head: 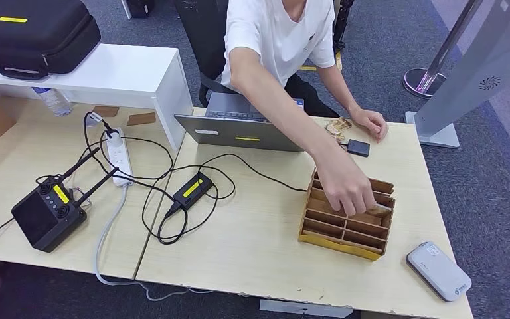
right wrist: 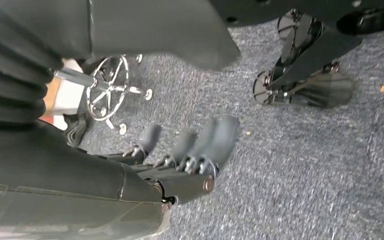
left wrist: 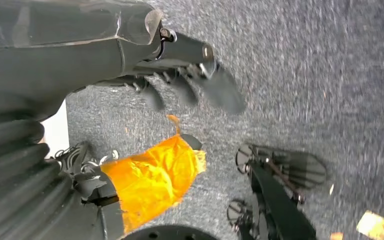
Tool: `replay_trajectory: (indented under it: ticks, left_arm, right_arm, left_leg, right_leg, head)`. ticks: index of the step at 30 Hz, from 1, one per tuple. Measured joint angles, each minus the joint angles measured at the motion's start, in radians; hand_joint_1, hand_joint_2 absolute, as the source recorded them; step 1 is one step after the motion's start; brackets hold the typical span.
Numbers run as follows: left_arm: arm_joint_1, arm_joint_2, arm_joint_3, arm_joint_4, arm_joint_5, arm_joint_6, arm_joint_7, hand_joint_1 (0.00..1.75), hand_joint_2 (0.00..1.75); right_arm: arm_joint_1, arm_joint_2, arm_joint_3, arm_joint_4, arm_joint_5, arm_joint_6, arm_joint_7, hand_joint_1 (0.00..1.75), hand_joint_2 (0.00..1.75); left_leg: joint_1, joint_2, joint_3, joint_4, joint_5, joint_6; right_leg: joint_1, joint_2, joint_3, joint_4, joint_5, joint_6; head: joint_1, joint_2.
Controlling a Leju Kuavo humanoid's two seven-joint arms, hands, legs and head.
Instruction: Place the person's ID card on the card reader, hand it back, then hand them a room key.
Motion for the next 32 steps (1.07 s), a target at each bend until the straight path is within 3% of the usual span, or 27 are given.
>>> replay_trajectory:
  ticks: [16, 17, 18, 20, 21, 22, 32]
  left_arm:
    - [0.052, 0.037, -0.349, -0.046, 0.274, -0.092, -0.005, 1.75, 0.0]
    - [0.055, 0.039, -0.368, -0.048, 0.29, -0.098, -0.006, 1.31, 0.0]
    - [0.057, 0.041, -0.385, -0.051, 0.306, -0.104, -0.006, 0.87, 0.0]
    - [0.062, 0.045, -0.416, -0.055, 0.337, -0.114, -0.007, 0.0, 0.0]
    - [0.064, 0.046, -0.429, -0.056, 0.349, -0.118, -0.007, 0.0, 0.0]
    - [0.065, 0.047, -0.441, -0.057, 0.358, -0.121, -0.007, 0.0, 0.0]
    - [0.069, 0.053, -0.481, -0.064, 0.371, -0.126, -0.007, 0.0, 0.0]
  right_arm:
    - [0.035, -0.043, 0.277, -0.043, -0.331, 0.04, -0.009, 1.75, 0.0]
    - [0.037, -0.045, 0.292, -0.045, -0.351, 0.042, -0.01, 1.75, 0.0]
    - [0.039, -0.047, 0.306, -0.047, -0.37, 0.043, -0.01, 1.44, 0.0]
    - [0.042, -0.052, 0.331, -0.051, -0.409, 0.047, -0.012, 0.58, 0.0]
    - [0.043, -0.054, 0.342, -0.053, -0.424, 0.049, -0.013, 0.14, 0.0]
    - [0.044, -0.055, 0.351, -0.055, -0.435, 0.051, -0.014, 0.01, 0.0]
    - [0.048, -0.061, 0.385, -0.061, -0.447, 0.054, -0.016, 0.0, 0.0]
  left_leg:
    - [0.0, 0.0, 0.0, 0.0, 0.0, 0.0]
    - [0.0, 0.0, 0.0, 0.0, 0.0, 0.0]
    - [0.0, 0.0, 0.0, 0.0, 0.0, 0.0]
    - [0.0, 0.0, 0.0, 0.0, 0.0, 0.0]
    - [0.0, 0.0, 0.0, 0.0, 0.0, 0.0]
    - [0.0, 0.0, 0.0, 0.0, 0.0, 0.0]
    - [0.0, 0.0, 0.0, 0.0, 0.0, 0.0]
  right_leg:
    - [0.0, 0.0, 0.0, 0.0, 0.0, 0.0]
    - [0.0, 0.0, 0.0, 0.0, 0.0, 0.0]
    - [0.0, 0.0, 0.0, 0.0, 0.0, 0.0]
    - [0.0, 0.0, 0.0, 0.0, 0.0, 0.0]
    - [0.0, 0.0, 0.0, 0.0, 0.0, 0.0]
    - [0.0, 0.0, 0.0, 0.0, 0.0, 0.0]
    - [0.0, 0.0, 0.0, 0.0, 0.0, 0.0]
  head:
    - [0.0, 0.0]
    - [0.0, 0.0]
    - [0.0, 0.0]
    - [0.0, 0.0]
    - [0.0, 0.0]
    - [0.0, 0.0]
    - [0.0, 0.0]
